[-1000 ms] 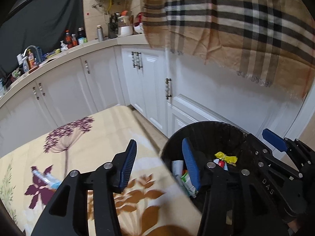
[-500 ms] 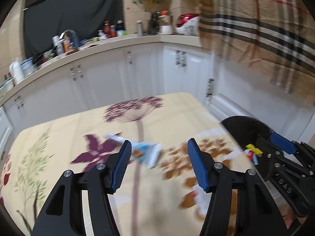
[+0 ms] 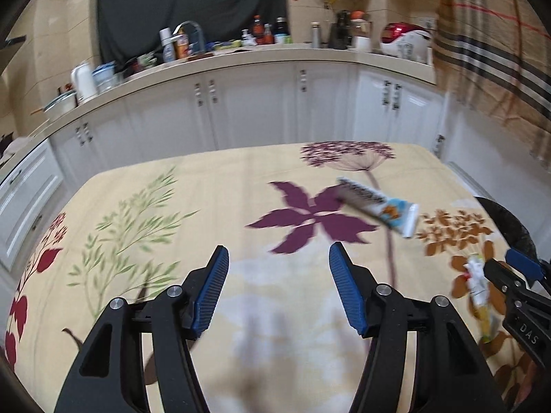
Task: Collect trash
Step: 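Grasp the white plastic bag bundle with the right gripper, then grasp the white-blue toothpaste tube with the left gripper while the right holds the bags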
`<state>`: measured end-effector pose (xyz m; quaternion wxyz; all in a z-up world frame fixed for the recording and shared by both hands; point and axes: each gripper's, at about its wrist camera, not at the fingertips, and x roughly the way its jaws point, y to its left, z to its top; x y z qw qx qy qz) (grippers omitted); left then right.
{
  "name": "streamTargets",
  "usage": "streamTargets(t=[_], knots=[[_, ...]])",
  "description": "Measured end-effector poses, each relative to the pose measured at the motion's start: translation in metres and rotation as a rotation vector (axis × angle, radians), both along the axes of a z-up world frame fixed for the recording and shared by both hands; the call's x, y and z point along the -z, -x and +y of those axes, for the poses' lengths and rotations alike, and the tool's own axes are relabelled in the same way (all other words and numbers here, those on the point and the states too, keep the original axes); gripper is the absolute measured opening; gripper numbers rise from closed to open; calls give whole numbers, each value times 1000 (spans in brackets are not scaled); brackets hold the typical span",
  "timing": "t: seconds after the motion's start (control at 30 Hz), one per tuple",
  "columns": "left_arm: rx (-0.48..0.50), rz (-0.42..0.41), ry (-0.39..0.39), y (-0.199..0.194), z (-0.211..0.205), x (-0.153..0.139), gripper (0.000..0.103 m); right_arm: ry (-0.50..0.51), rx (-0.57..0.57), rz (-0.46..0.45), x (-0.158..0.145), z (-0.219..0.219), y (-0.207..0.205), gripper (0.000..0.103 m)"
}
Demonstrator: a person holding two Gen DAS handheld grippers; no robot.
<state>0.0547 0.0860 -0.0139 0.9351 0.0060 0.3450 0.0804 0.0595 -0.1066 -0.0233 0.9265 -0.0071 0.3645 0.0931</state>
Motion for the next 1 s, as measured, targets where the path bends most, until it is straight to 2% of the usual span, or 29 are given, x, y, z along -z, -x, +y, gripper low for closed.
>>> streamTargets(t=[0.23, 0.3, 0.37, 0.4, 0.63, 1.0], knots=[[-44, 10, 32, 6, 25, 7, 60, 47, -5, 92, 18, 8, -6, 45], [-41, 11, 42, 6, 26, 7, 60, 53, -5, 100, 19, 9, -5, 41], [-31, 11, 47, 6, 23, 8, 60, 54, -12, 118, 21, 10, -6, 19], [-28, 11, 48, 5, 21, 8, 60, 52, -16, 125, 22, 10, -7, 18], [13, 16, 59, -4, 1, 8, 60, 51, -11, 85, 15, 6, -11, 18], [50, 40, 78, -37, -29, 8, 62, 28, 15, 8, 4, -10, -54, 18]])
